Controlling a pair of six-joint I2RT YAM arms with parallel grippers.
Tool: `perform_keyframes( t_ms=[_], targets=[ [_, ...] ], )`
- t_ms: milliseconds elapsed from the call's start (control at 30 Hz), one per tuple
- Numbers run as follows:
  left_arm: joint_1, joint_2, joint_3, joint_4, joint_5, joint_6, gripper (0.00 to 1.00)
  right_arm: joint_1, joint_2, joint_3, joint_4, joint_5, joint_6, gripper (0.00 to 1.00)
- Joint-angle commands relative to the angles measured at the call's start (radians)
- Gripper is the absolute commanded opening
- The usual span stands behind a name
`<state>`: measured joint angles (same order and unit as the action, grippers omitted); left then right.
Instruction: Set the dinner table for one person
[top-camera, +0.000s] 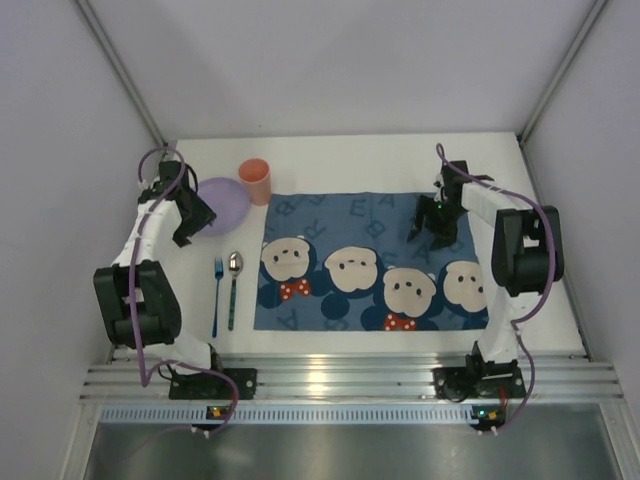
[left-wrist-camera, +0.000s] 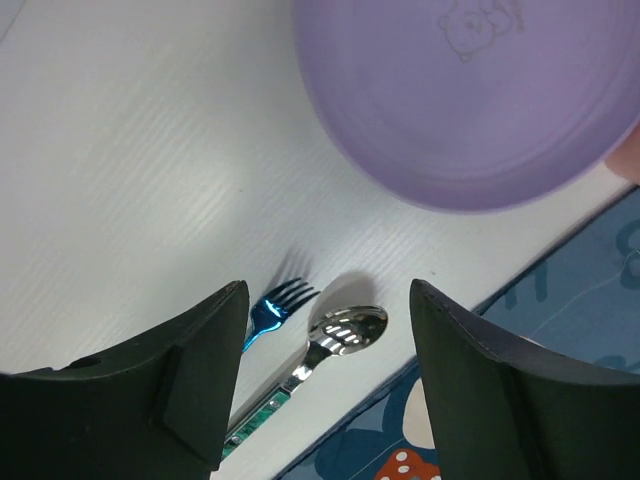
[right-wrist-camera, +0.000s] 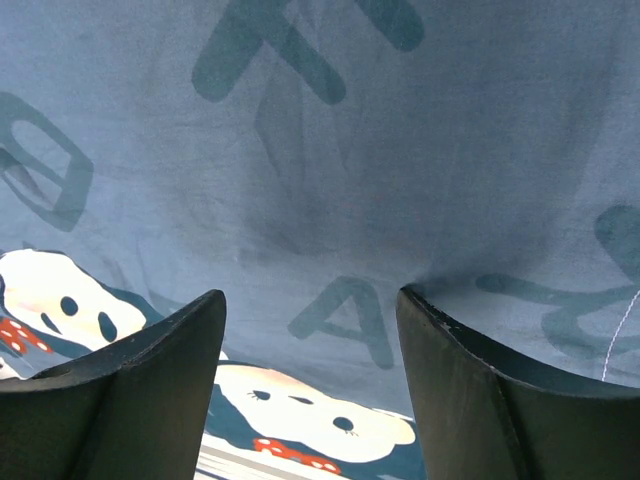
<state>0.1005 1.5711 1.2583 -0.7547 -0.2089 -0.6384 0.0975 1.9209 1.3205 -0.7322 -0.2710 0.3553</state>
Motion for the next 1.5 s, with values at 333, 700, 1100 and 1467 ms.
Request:
perform_keyframes(
  t_ms=[333, 700, 1100, 1467],
  targets=[
    [0.093, 0.105, -0.027, 0.175, 0.115, 0.029, 0.70, 0.033, -0.107, 0.048, -0.021, -0.030, 0.008, 0.69],
    [0.108, 0.196, -0.065, 0.288, 0.075, -0.049, 0.70, 0.042, -0.425, 0.016, -0.125, -0.077, 0.050, 0.73],
    [0.136, 0.351, -0.001, 0.410, 0.120, -0.076, 0.34, 0.042, -0.568, -0.079, -0.164, -0.062, 0.066, 0.75],
    [0.165, 0.278, 0.098, 0.279, 0.008, -0.072, 0.00, 0.045, -0.585, -0.092, -0.156, -0.050, 0.085, 0.75]
  ],
)
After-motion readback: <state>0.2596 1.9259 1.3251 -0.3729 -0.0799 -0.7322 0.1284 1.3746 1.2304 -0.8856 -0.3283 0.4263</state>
